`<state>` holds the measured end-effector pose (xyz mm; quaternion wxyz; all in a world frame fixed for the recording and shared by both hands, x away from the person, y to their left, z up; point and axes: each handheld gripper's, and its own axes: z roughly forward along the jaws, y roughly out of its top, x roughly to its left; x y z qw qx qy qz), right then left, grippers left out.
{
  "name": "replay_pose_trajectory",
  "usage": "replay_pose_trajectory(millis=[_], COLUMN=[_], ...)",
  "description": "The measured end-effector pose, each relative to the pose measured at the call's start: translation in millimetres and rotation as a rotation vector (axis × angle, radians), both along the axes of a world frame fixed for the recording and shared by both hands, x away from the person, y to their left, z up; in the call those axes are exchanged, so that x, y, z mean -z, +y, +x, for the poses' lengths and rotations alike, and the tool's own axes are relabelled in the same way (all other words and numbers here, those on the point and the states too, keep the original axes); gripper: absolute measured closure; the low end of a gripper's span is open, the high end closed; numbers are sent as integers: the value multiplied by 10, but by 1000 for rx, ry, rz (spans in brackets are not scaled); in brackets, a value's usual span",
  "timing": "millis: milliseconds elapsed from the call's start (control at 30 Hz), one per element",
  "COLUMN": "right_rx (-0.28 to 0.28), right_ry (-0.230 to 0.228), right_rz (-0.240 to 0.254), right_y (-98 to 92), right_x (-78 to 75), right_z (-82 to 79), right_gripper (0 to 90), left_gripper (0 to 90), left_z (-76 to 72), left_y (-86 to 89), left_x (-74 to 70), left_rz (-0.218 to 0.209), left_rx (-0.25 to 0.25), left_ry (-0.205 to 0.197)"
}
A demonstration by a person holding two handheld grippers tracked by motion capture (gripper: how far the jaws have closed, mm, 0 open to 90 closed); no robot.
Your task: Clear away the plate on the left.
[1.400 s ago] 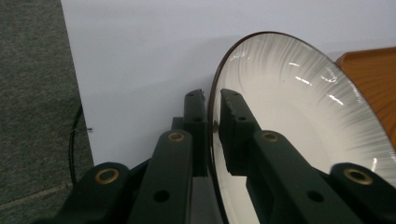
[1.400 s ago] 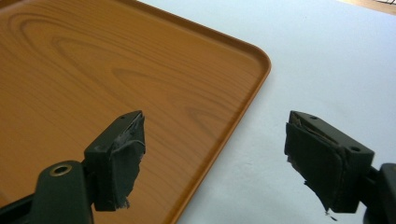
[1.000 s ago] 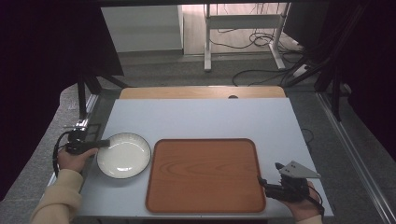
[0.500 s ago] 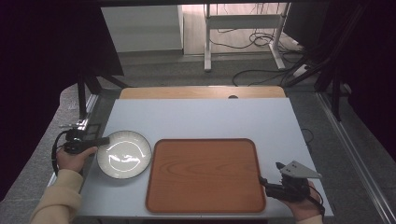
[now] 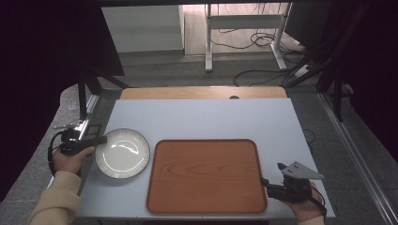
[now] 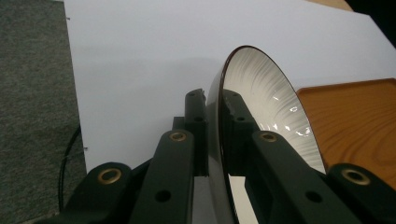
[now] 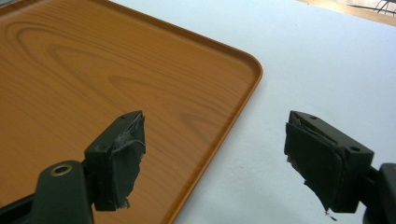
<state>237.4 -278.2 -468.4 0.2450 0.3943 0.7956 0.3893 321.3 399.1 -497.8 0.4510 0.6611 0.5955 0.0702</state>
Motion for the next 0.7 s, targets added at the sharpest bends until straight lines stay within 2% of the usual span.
replay_pose_trajectory(millis=[367,700], right_rx=[3,4], right_ry=[-4,-8], right_rz=[1,6], right_y=[-4,-9], right_x=[-2,-7], right_z=[-1,-2], right_gripper=[211,211], left_gripper=[836,836], left_z=[-38,-66], left_y=[-28,-156], left_x=[-170,-258], left_rz=[-50,-79], left_rx=[6,31], left_ry=[-57,-89])
